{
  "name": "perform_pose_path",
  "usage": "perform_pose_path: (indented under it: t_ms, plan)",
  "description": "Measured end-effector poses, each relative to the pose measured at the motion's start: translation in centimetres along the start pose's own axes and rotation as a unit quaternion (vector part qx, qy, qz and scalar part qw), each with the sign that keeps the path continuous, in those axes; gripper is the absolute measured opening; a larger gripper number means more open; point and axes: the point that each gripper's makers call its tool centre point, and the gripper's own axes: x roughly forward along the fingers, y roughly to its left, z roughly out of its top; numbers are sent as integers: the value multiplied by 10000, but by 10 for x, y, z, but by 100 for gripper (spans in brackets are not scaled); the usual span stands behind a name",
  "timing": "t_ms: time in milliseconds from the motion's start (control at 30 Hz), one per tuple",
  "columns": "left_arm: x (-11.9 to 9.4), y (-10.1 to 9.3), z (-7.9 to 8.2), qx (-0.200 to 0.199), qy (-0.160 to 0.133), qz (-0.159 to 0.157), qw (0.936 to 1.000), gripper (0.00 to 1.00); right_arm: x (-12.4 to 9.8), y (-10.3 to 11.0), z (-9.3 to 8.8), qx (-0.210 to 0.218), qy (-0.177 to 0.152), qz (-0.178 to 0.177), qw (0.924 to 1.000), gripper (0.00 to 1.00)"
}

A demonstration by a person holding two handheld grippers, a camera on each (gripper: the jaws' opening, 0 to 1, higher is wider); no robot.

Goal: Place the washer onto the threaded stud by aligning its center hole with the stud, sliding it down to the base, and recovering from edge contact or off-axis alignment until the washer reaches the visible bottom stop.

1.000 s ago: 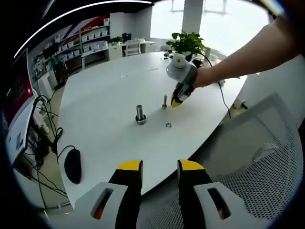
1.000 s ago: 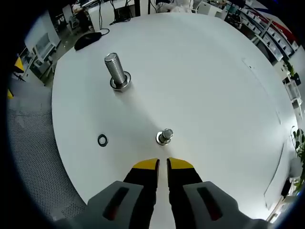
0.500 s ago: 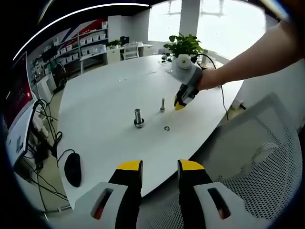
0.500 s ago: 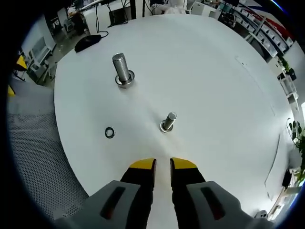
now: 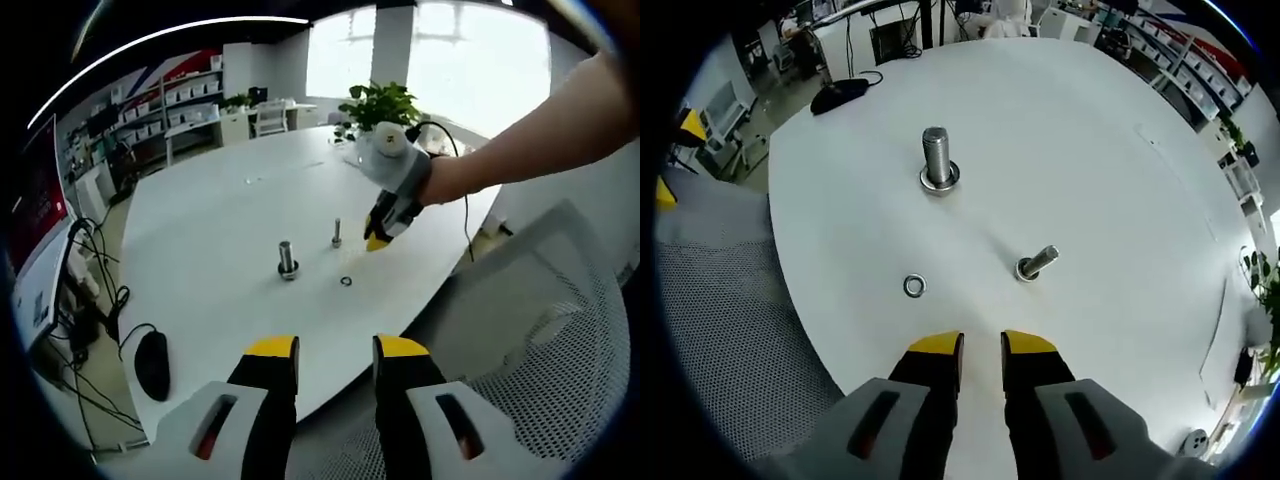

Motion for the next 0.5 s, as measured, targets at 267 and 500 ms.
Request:
perform_pose_path:
  t_ms: [267, 500]
  plan:
    - [-2, 0, 3, 2, -73, 33, 10000, 28, 4, 4, 4, 58, 70, 18, 10000, 18]
    - [0, -1, 3, -2, -58, 9, 10000, 28, 6, 13, 10, 50, 105, 87, 9999, 19]
